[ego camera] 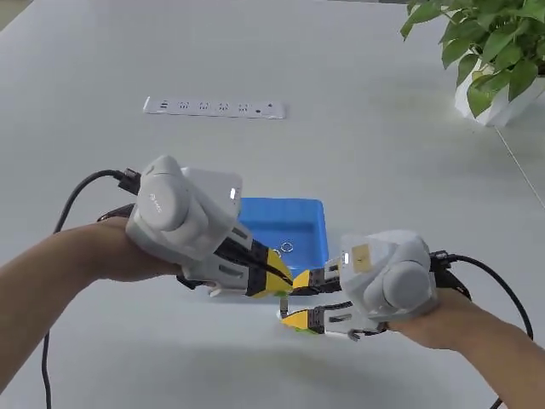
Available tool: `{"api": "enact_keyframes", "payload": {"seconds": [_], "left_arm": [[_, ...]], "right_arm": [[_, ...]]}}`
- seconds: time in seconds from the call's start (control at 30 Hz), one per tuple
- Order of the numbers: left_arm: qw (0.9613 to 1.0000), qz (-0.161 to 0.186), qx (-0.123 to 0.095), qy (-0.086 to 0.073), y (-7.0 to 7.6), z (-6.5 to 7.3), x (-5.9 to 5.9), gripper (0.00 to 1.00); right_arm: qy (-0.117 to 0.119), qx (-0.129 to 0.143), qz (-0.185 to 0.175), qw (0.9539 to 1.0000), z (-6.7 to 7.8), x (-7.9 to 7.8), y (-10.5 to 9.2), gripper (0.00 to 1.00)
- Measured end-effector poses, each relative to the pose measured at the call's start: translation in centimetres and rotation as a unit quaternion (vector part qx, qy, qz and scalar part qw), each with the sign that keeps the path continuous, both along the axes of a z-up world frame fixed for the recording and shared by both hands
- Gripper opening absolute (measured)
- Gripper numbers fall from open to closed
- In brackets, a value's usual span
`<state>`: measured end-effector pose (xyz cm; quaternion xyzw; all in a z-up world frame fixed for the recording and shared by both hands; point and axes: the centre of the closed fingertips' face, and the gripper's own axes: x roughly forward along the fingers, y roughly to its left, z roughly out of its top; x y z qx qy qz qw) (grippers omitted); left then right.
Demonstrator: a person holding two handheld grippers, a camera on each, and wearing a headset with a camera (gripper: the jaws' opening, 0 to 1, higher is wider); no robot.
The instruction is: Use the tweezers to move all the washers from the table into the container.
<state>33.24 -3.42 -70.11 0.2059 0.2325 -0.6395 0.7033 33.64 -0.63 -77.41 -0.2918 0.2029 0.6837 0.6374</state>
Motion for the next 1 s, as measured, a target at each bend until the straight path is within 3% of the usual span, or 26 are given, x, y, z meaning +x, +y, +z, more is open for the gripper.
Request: {"api": "enact_keyframes", "payload": {"seconds": [0.57, 1.0], "left_arm": [[1.0, -0.001, -0.005, 0.003, -0.4, 0.0, 0.0, 0.04], [1.0, -0.005, -0.002, 0.0, -0.6, -0.1, 0.1, 0.04]], "right_arm": [[-0.01, -0.023, 0.014, 0.9996, -1.1, -0.5, 0.0, 0.1], [0.011, -0.023, -0.009, 0.9996, -1.1, -0.5, -0.2, 0.08]]}}
